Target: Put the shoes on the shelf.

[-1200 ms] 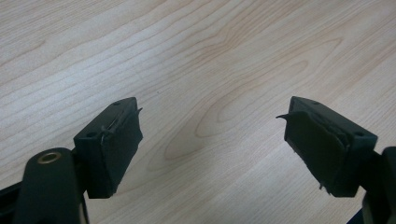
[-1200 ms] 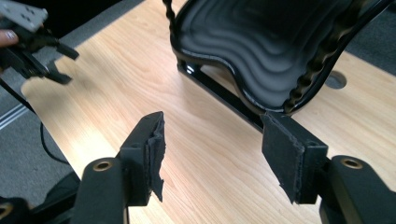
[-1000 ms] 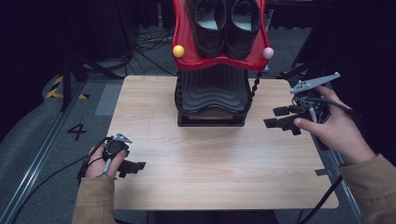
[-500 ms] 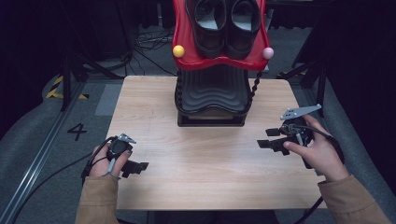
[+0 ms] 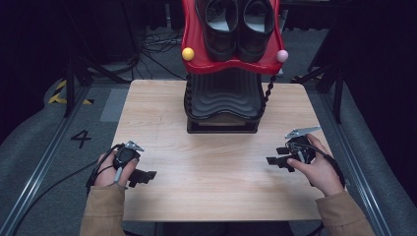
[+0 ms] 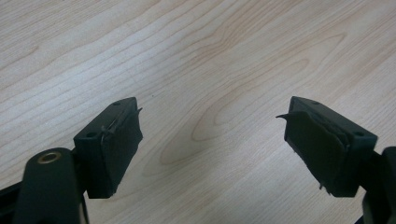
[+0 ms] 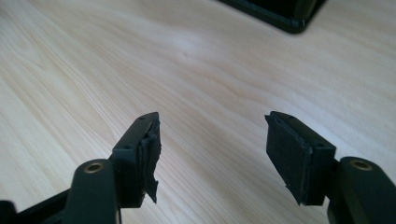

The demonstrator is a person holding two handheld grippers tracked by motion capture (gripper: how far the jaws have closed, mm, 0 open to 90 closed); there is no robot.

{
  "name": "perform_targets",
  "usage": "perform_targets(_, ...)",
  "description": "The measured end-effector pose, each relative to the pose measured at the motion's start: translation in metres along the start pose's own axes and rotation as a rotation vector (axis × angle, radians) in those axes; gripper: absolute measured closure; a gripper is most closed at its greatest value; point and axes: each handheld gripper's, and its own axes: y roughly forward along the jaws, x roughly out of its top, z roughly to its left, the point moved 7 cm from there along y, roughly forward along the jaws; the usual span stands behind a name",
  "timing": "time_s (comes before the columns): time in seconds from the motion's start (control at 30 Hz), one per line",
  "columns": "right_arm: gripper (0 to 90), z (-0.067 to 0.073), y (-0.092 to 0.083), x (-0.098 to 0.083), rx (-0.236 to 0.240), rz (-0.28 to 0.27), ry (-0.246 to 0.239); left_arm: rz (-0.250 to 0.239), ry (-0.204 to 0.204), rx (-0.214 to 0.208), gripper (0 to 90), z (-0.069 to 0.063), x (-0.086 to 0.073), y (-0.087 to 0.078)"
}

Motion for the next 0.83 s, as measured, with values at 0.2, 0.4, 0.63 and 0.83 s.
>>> perform_targets(0.2,36.2,-0.014,0.013,-0.015,-0.049,0.039,0.026,0.002,0.001,0.005,19.1,0.002,0.000,0.002)
perform_targets(0.4,35.9,-0.027,0.025,-0.030,-0.108,0.096,0.043,0.013,-0.015,0.014,19.1,0.005,-0.002,0.005)
perform_targets(0.63,35.8,-0.036,0.029,-0.037,-0.144,0.103,0.059,0.044,-0.016,0.028,19.1,0.008,-0.006,0.010)
perform_targets(0.83,35.5,-0.038,0.028,-0.038,-0.150,0.092,0.075,0.051,-0.023,0.017,18.9,0.009,-0.008,0.014)
